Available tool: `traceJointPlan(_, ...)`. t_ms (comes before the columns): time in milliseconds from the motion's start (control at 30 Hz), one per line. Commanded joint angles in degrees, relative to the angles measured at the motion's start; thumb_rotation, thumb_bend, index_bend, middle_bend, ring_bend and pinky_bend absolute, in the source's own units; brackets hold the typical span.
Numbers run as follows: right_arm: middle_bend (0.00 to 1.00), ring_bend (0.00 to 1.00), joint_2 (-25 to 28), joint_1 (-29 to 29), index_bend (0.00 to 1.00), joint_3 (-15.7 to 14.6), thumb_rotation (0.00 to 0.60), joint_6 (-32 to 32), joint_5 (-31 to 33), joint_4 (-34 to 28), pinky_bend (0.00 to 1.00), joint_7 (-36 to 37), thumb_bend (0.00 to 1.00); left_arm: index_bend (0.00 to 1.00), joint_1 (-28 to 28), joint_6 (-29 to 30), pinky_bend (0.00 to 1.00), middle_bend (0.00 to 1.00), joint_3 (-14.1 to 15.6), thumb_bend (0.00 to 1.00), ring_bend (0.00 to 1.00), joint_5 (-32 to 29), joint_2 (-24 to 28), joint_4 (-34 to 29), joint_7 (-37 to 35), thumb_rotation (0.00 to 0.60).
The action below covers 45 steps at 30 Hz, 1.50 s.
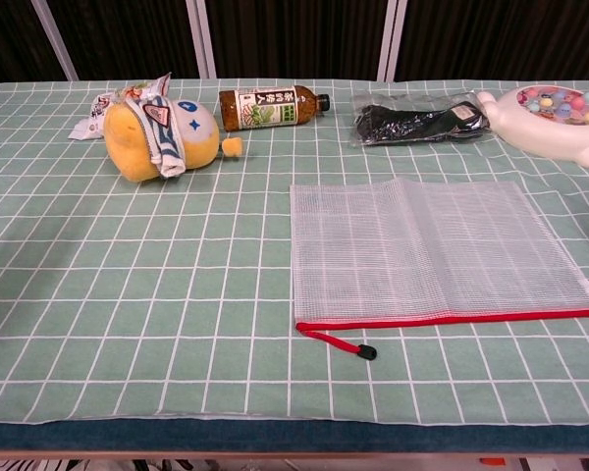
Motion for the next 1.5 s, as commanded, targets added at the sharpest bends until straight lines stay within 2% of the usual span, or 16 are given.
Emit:
traceJointPlan(33, 0.0, 0.0, 0.1, 0.1, 0.0, 0.0, 0.6, -0.2, 0.0, -0.1, 0.22, 0.1, 0.05, 0.0, 0.0, 0.0, 0.0, 0.0, -0.1, 0.0, 0.0, -0.1, 0.0, -0.1, 0.0, 0.6)
traceJointPlan(400, 0.0, 0.0, 0.6, 1.1, 0.0, 0.1, 0.6, 0.5, -3.2, -1.6, 0.22, 1.8, 0.06, 0.0, 0.0, -0.5, 0.0, 0.0, -0.6, 0.0, 0.0, -1.7, -0.3, -0.5, 0.4, 0.6)
traceJointPlan(467, 0.0, 0.01, 0.8, 1.9, 0.0, 0.5, 0.6, 0.6, -4.2, -2.2, 0.24, 2.2, 0.07, 0.0, 0.0, -0.6, 0.0, 0.0, -0.7, 0.0, 0.0, -2.0, -0.4, -0.7, 0.5, 0.6)
traceJointPlan(567, 0.05, 0.09, 0.6, 3.7, 0.0, 1.9, 0.6, 1.0, -5.9, -3.7, 0.33, 2.2, 0.09, 0.0, -0.1, -0.9, 0.0, 0.0, -0.6, 0.0, 0.0, -2.0, -0.4, -0.7, 1.0, 0.6)
traceJointPlan(667, 0.21, 0.24, 0.6, 5.7, 0.01, 3.0, 0.6, 0.3, -7.1, -6.2, 0.47, 1.4, 0.11, 0.0, -0.2, -0.9, 0.0, 0.0, -0.6, 0.0, 0.0, -1.9, -0.4, -0.7, 1.4, 0.6)
traceJointPlan(733, 0.38, 0.42, 0.7, 7.7, 0.05, 3.8, 0.6, -1.3, -7.9, -8.8, 0.59, -0.3, 0.12, 0.0, -0.2, -0.9, 0.0, 0.0, -0.6, 0.0, 0.0, -2.0, -0.4, -0.8, 1.5, 0.6)
traceJointPlan(800, 0.51, 0.56, 0.6, 9.5, 0.11, 4.3, 0.6, -3.7, -7.4, -11.7, 0.67, -1.4, 0.13, 0.0, -0.2, -0.9, 0.0, 0.0, -0.7, 0.0, 0.0, -2.0, -0.4, -0.8, 1.5, 0.6)
traceJointPlan(900, 0.64, 0.69, -0.3, 12.4, 0.18, 5.0, 0.6, -8.0, -5.6, -15.6, 0.77, -3.8, 0.15, 0.0, -0.3, -1.1, 0.0, 0.0, -0.6, 0.0, 0.0, -2.0, -0.3, -0.7, 1.6, 0.6)
traceJointPlan(1000, 0.75, 0.78, -2.2, 14.8, 0.24, 5.3, 0.6, -10.7, -5.0, -17.2, 0.84, -6.1, 0.17, 0.0, -0.3, -1.1, 0.0, 0.0, -0.6, 0.0, 0.0, -2.0, -0.3, -0.8, 1.6, 0.6)
traceJointPlan(1133, 0.94, 0.95, -5.4, 18.0, 0.35, 5.4, 0.6, -14.6, -3.5, -18.7, 0.96, -8.8, 0.19, 0.0, -0.4, -1.4, 0.0, 0.0, -0.6, 0.0, 0.0, -2.2, -0.3, -0.8, 1.6, 0.6)
traceJointPlan(1233, 1.0, 1.0, -7.9, 19.9, 0.4, 5.4, 0.6, -17.0, -1.5, -19.8, 0.99, -11.0, 0.19, 0.0, -0.4, -1.5, 0.0, 0.0, -0.7, 0.0, 0.0, -2.4, -0.2, -0.7, 1.3, 0.6)
traceJointPlan(1500, 1.0, 1.0, -17.4, 23.7, 0.45, 4.1, 0.6, -20.2, 5.5, -20.1, 1.0, -21.1, 0.19, 0.0, -0.5, -1.6, 0.0, 0.0, -0.6, 0.0, 0.0, -2.1, -0.1, -0.7, 1.0, 0.6)
